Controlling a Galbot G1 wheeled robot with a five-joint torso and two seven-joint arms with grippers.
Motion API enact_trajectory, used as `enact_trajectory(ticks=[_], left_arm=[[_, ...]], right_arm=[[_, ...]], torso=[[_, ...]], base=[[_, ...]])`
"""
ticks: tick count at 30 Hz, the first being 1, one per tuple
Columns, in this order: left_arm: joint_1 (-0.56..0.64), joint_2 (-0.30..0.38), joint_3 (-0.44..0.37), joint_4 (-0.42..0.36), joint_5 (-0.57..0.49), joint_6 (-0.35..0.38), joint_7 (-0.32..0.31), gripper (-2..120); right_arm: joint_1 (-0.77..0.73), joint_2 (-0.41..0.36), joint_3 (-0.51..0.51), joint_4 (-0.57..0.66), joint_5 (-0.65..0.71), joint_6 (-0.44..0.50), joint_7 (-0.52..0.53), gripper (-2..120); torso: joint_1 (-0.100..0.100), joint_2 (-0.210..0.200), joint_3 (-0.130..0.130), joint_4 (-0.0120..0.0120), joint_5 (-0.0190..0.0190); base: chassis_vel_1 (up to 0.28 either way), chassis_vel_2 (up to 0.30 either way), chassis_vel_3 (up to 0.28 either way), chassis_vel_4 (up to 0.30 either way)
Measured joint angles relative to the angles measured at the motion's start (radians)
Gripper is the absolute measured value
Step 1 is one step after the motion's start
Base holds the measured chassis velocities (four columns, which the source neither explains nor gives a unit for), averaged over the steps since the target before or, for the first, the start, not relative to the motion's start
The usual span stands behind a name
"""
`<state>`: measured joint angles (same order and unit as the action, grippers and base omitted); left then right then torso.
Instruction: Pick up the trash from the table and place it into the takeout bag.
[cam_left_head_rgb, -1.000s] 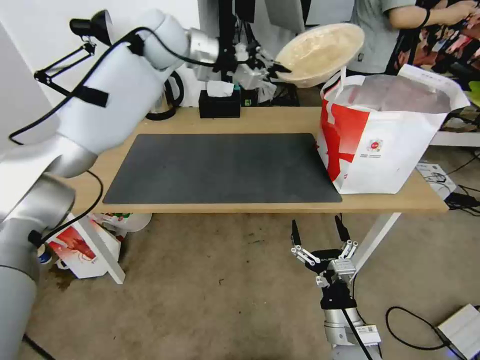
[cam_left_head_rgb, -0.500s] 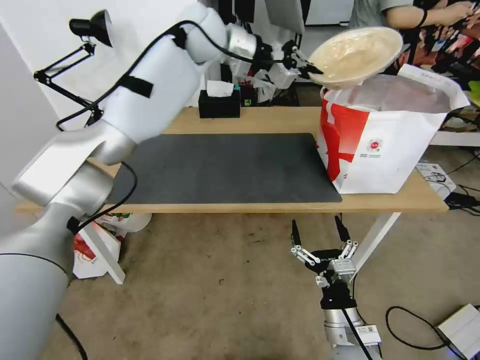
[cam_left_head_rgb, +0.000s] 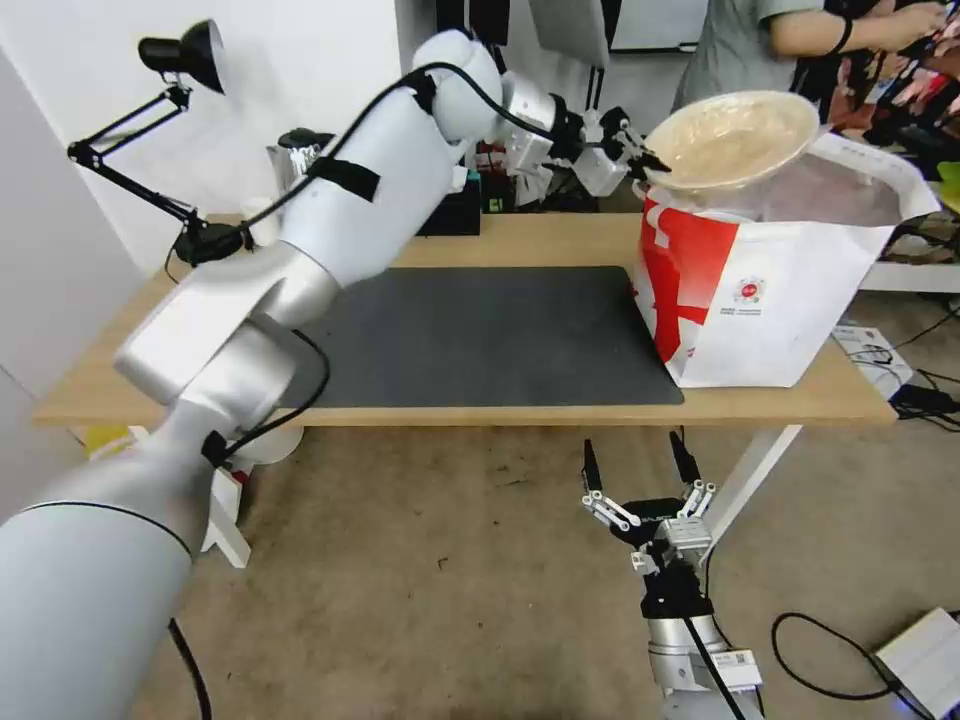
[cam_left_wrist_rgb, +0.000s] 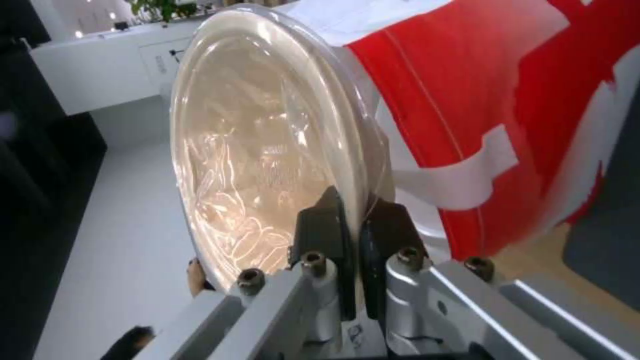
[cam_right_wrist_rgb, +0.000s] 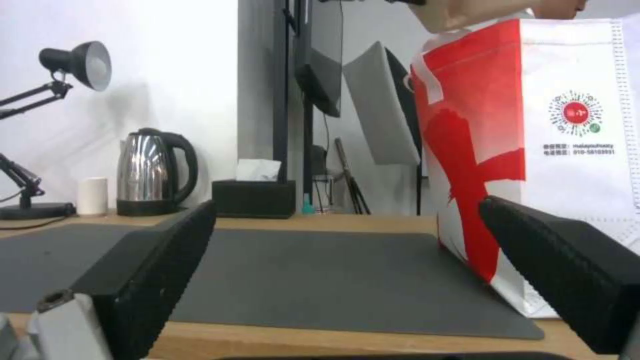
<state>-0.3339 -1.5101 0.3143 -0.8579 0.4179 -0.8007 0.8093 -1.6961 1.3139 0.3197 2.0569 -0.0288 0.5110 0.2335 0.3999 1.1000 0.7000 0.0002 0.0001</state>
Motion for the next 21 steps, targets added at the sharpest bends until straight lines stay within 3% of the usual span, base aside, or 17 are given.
enact_trajectory(ticks=[4, 8, 11, 21], left_arm=[[0.015, -0.043, -0.028, 0.042, 0.061, -0.001, -0.034, 1], [0.024, -0.077, -0.068, 0.108, 0.162, -0.001, -0.113, 1], [0.017, -0.085, -0.073, 0.146, 0.180, -0.001, -0.152, 1], [-0.010, -0.084, -0.070, 0.174, 0.181, 0.000, -0.185, 1]], right_arm=[[0.000, 0.000, 0.000, 0.000, 0.000, 0.000, 0.000, 100], [0.000, 0.000, 0.000, 0.000, 0.000, 0.000, 0.000, 100], [0.000, 0.000, 0.000, 0.000, 0.000, 0.000, 0.000, 100], [0.000, 0.000, 0.000, 0.000, 0.000, 0.000, 0.000, 100]], torso=[[0.000, 0.000, 0.000, -0.0005, 0.0002], [0.000, 0.000, 0.000, -0.0002, 0.0000], [0.000, 0.000, 0.000, -0.0003, -0.0001], [0.000, 0.000, 0.000, -0.0002, -0.0001]], base=[[0.000, 0.000, 0.000, 0.000], [0.000, 0.000, 0.000, 0.000], [0.000, 0.000, 0.000, 0.000], [0.000, 0.000, 0.000, 0.000]])
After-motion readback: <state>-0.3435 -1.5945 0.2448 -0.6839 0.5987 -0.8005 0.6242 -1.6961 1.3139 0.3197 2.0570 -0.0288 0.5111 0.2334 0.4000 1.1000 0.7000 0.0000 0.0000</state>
